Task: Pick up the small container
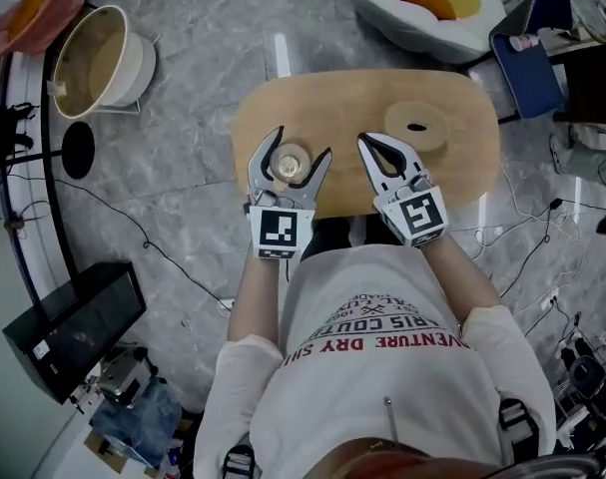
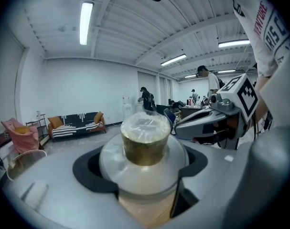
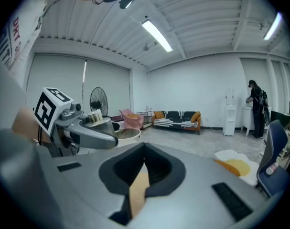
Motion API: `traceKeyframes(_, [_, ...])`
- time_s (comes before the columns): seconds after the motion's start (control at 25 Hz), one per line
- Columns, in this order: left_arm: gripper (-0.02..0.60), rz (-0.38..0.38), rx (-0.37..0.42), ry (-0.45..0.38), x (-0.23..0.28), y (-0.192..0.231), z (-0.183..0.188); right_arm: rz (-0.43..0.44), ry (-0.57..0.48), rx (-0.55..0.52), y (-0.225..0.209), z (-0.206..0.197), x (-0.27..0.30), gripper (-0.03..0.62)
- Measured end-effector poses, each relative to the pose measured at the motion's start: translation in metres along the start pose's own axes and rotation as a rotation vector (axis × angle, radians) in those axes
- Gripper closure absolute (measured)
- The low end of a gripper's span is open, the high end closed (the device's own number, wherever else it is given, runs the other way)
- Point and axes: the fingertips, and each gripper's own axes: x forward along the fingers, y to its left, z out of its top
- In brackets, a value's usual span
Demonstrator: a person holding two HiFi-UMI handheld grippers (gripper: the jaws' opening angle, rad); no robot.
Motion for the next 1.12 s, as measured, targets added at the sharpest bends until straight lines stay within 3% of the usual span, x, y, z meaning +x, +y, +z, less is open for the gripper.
traceKeyframes(0.48, [0.236, 0.049, 0.055, -0.074, -0.049, -0.008, 0.074, -0.002, -0.111, -0.104, 0.009, 0.080, -0.048, 0.606])
traceKeyframes(0.72, [0.236, 0.060, 0.050, -0.090, -0.063, -0.008, 0.086, 0.003, -0.140, -0.146, 0.021, 0.096, -0.058, 0.608])
traceKeyframes(0.92, [0.236, 0.052, 0.063, -0.090, -0.073, -0.012, 0.088, -0.070, -0.177, -0.142, 0.017, 0.101, -0.069, 0.606])
traceKeyframes(1.12, [0.238, 0.053, 0.066, -0.099, -0.074, -0.015, 0.091, -0.083, -0.183, -0.149, 0.014, 0.102, -0.075, 0.606])
